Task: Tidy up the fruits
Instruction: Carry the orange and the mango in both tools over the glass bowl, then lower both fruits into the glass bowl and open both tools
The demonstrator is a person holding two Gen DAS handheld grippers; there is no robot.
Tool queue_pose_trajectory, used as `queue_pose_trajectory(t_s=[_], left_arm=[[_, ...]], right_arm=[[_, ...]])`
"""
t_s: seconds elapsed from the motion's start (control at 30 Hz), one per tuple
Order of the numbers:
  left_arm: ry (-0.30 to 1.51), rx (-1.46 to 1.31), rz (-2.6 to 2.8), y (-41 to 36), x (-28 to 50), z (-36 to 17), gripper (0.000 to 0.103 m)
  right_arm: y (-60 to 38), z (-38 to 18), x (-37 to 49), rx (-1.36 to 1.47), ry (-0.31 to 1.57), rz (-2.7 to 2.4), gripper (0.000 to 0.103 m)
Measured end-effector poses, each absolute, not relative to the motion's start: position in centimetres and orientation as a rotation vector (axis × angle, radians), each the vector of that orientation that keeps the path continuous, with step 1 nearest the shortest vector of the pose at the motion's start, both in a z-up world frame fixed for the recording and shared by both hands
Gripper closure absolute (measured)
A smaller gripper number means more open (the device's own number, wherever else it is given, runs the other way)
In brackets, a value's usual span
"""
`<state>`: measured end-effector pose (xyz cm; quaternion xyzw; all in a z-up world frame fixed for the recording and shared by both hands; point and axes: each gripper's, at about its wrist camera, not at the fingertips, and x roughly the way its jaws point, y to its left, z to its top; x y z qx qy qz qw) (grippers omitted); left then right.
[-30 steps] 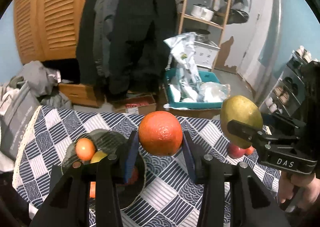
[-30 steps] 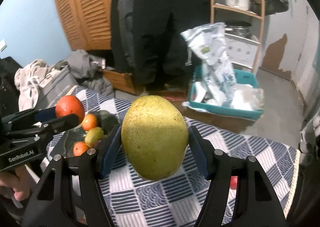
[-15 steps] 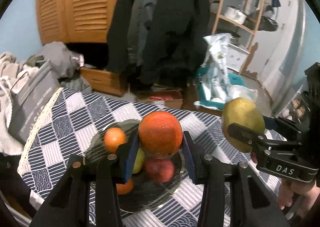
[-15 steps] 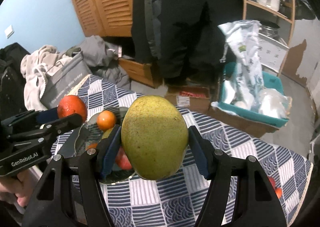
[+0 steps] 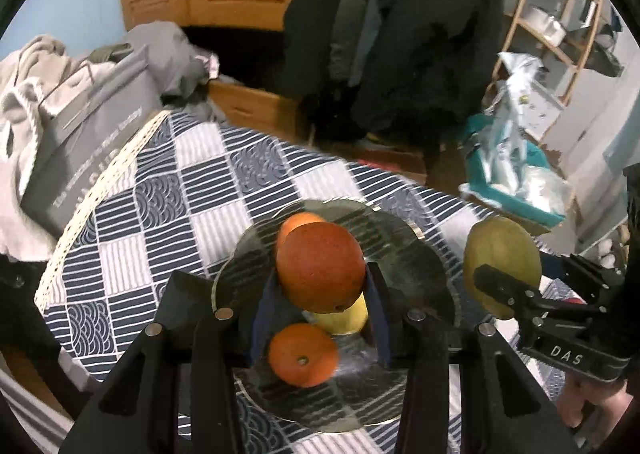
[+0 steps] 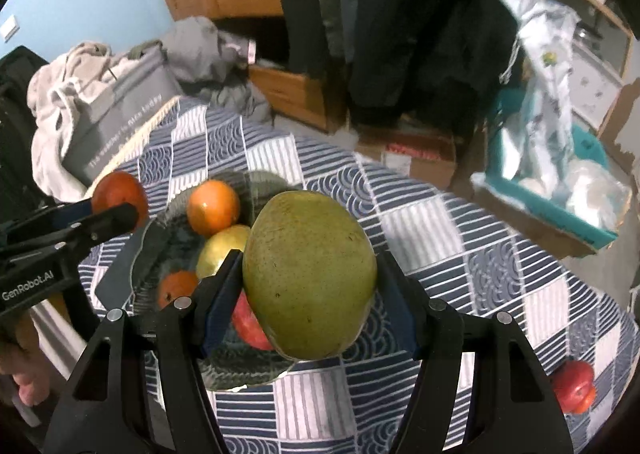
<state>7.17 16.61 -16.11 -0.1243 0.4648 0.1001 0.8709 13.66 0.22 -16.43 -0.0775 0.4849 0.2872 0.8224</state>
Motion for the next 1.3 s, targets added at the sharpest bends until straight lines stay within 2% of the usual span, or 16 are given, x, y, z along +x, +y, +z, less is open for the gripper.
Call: queue_pose_trajectory(t_s=[0.43, 0.8, 0.9, 0.97, 1.3], left_arm=[[1.067, -0.303, 0.251, 18.9, 6.6, -20.8, 0.059], [1.162, -0.289, 0.248, 18.5, 7.0, -23.3, 0.058], [1.164, -0.272, 0.275, 18.4, 7.1, -23.6, 0.052], [1.150, -0.259, 0.278, 18.2, 7.1, -23.1, 0.042], [1.101, -0.237, 0.264, 17.7, 6.8, -20.5, 0.037]], right_arm=[[3.6, -20.2, 14.3, -0.193, 1.133, 0.641, 0.036], [3.9, -20.7, 15.0, -0.144, 1.189, 0.668, 0.035], [4.4, -21.2, 14.6, -0.169, 1.208, 0.686, 0.035], [4.6, -20.9, 14.2, -0.190, 1.180, 0.691, 0.035], [4.1, -18.1, 13.8, -0.179, 1.111, 0.690, 0.035]])
